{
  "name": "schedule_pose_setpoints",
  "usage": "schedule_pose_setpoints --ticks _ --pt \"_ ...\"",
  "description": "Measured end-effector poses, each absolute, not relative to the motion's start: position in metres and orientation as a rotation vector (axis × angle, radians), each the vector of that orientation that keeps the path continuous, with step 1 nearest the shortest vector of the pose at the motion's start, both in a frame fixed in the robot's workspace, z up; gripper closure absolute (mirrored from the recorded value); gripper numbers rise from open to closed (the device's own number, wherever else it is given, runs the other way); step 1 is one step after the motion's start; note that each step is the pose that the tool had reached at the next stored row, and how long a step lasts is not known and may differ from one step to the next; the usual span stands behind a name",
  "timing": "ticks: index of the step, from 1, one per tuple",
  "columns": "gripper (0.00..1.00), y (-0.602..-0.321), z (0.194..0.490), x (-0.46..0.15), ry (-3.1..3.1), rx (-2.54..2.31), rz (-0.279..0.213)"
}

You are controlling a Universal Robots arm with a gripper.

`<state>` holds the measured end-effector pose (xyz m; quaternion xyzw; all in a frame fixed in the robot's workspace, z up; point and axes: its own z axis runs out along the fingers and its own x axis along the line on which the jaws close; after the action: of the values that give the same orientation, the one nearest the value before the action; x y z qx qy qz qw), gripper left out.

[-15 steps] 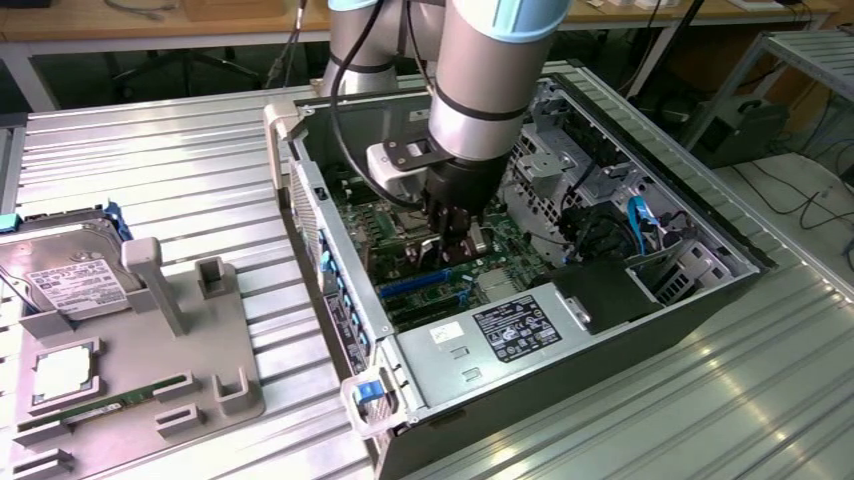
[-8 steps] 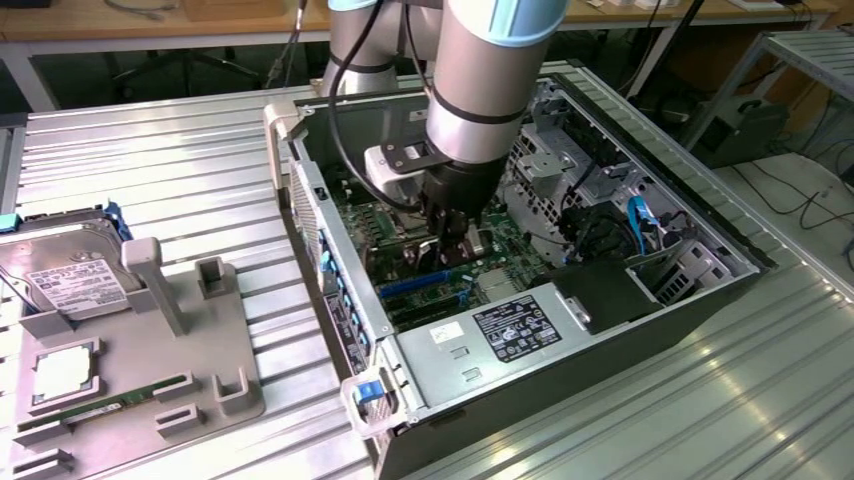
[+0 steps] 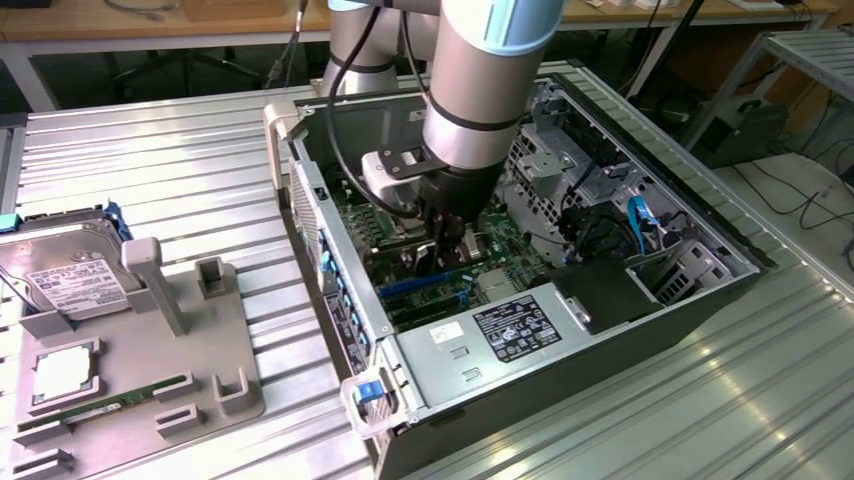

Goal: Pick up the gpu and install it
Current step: 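Insert the gpu into the slot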

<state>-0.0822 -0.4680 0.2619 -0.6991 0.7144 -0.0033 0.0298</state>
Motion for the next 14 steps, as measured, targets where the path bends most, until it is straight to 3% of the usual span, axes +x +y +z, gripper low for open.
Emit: schedule_pose_setpoints --ticks 14 --pt "0.72 -0.4681 0.2561 -0.0846 2.205 -2.156 -0.005"
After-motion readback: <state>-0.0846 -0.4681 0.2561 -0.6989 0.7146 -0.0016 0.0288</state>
